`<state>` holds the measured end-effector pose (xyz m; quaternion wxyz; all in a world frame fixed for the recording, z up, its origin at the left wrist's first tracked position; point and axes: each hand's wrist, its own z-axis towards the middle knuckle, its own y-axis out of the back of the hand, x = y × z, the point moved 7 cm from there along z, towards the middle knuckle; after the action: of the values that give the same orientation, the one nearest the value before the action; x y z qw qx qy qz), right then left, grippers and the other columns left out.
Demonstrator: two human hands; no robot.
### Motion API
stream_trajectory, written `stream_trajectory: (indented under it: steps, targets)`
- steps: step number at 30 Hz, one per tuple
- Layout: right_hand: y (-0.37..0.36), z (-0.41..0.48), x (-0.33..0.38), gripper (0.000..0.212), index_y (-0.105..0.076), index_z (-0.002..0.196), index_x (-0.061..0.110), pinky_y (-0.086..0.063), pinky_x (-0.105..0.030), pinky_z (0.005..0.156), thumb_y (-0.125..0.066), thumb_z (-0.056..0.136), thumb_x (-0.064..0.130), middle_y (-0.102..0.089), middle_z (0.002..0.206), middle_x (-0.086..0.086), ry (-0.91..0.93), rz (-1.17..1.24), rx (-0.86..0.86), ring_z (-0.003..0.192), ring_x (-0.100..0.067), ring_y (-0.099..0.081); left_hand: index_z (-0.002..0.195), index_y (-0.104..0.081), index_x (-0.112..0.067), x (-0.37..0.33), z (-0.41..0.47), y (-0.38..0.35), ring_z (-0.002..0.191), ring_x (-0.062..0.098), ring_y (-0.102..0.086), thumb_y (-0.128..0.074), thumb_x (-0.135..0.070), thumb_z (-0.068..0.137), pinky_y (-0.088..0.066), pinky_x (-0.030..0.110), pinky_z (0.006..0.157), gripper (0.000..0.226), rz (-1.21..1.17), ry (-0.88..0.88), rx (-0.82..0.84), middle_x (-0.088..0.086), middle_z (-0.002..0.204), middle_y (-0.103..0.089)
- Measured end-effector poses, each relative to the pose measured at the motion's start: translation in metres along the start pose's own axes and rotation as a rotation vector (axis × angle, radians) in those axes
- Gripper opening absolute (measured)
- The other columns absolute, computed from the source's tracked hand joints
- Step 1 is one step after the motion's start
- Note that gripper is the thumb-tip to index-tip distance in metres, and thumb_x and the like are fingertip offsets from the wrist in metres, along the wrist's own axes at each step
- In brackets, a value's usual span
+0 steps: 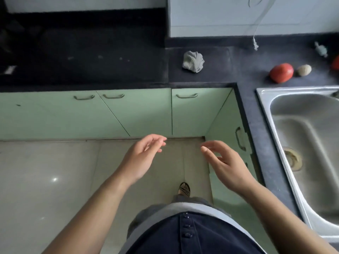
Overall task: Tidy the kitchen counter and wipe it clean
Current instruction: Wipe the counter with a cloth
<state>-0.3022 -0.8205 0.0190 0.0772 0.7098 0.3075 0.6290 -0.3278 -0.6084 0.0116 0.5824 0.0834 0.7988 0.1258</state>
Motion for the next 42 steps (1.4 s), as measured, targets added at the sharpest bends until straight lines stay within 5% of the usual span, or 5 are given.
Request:
stream_trajectory:
  steps: [9, 19, 24, 34, 42]
  targets:
    - [0.019, 0.136, 0.008, 0.014, -0.062, 0.094, 0.03, -0.047, -0.02, 0.08, -0.051, 0.089, 0.039, -0.061, 0.101, 0.013, -0.028, -0.054, 0.025, 0.097, 0.001, -0.057, 0.091, -0.064, -0.036, -0.016, 0.134, 0.016, 0.093, 0.004, -0.062, -0.049, -0.048, 0.081, -0.045, 0.021, 0.085, 0.022, 0.06, 0.042, 0.057, -0.018, 0.096, -0.067]
    - [0.025, 0.324, 0.036, 0.025, -0.063, 0.103, 0.019, -0.046, -0.027, 0.086, -0.053, 0.089, 0.038, -0.056, 0.102, 0.007, -0.067, -0.185, -0.068, 0.097, -0.011, -0.058, 0.105, -0.062, -0.024, -0.019, 0.339, 0.057, 0.1, 0.013, -0.058, -0.053, -0.035, 0.089, -0.046, 0.029, 0.085, 0.021, 0.418, 0.02, 0.194, -0.006, 0.107, -0.061]
    - [0.024, 0.403, 0.024, 0.038, -0.056, 0.119, 0.016, -0.038, -0.027, 0.089, -0.054, 0.089, 0.04, -0.05, 0.126, -0.004, -0.187, -0.305, -0.101, 0.111, -0.023, -0.051, 0.12, -0.055, -0.018, -0.017, 0.419, 0.073, 0.116, 0.022, -0.051, -0.054, -0.034, 0.089, -0.041, 0.032, 0.094, 0.035, 0.592, -0.061, 0.12, 0.003, 0.126, -0.053]
    - [0.026, 0.492, -0.016, 0.046, -0.044, 0.13, 0.022, -0.032, -0.05, 0.105, -0.047, 0.09, 0.046, -0.02, 0.149, -0.008, -0.345, -0.512, -0.121, 0.136, -0.028, -0.015, 0.147, -0.018, -0.022, 0.013, 0.465, 0.062, 0.145, 0.023, -0.01, -0.043, -0.05, 0.089, -0.019, 0.049, 0.115, 0.069, 1.016, -0.143, 0.213, 0.003, 0.158, -0.012]
    - [-0.013, 0.472, -0.023, 0.065, -0.025, 0.142, 0.027, -0.026, -0.05, 0.105, -0.048, 0.087, 0.051, -0.023, 0.149, -0.006, -0.263, -0.709, -0.087, 0.138, -0.03, -0.018, 0.149, -0.006, -0.026, 0.028, 0.456, 0.061, 0.147, 0.02, 0.005, -0.038, -0.05, 0.091, -0.007, 0.047, 0.116, 0.07, 1.043, -0.131, 0.227, 0.0, 0.16, 0.006]
